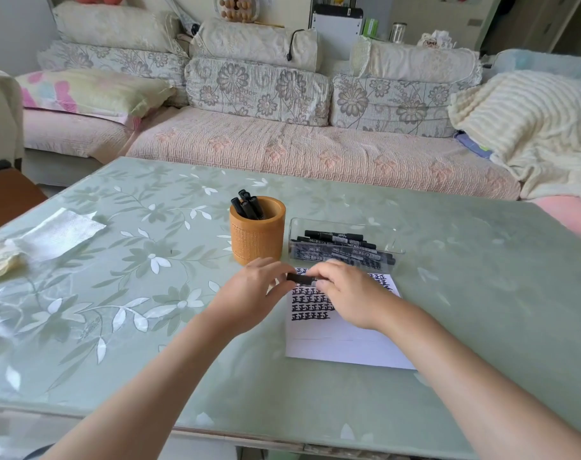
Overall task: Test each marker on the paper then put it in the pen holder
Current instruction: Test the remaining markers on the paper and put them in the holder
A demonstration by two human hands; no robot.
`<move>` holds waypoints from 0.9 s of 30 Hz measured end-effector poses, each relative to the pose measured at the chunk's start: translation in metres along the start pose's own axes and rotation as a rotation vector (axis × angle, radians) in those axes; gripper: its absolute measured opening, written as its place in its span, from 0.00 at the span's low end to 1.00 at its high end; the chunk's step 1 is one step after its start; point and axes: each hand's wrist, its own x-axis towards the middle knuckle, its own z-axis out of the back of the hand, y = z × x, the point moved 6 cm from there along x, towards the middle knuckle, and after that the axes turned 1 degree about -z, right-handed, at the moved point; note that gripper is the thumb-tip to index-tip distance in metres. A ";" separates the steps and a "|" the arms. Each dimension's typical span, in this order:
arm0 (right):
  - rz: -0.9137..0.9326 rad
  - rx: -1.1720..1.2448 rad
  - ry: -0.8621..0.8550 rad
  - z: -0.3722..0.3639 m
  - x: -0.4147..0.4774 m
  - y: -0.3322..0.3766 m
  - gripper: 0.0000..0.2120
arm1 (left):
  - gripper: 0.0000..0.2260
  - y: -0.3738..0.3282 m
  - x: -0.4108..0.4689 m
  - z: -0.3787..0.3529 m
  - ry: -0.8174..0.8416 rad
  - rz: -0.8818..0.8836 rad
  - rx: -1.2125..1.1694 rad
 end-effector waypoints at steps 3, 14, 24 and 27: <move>-0.039 0.058 -0.104 0.011 0.009 0.000 0.11 | 0.05 0.014 0.006 0.012 -0.115 0.081 0.014; 0.057 0.501 -0.618 0.087 0.083 0.053 0.03 | 0.28 0.074 0.007 0.029 -0.306 0.614 -0.030; -0.053 -0.001 -0.344 0.052 0.129 0.061 0.05 | 0.38 0.088 0.023 0.024 -0.344 0.534 -0.193; -0.083 -0.152 -0.310 0.045 0.131 0.056 0.06 | 0.36 0.095 0.022 0.025 -0.320 0.562 -0.239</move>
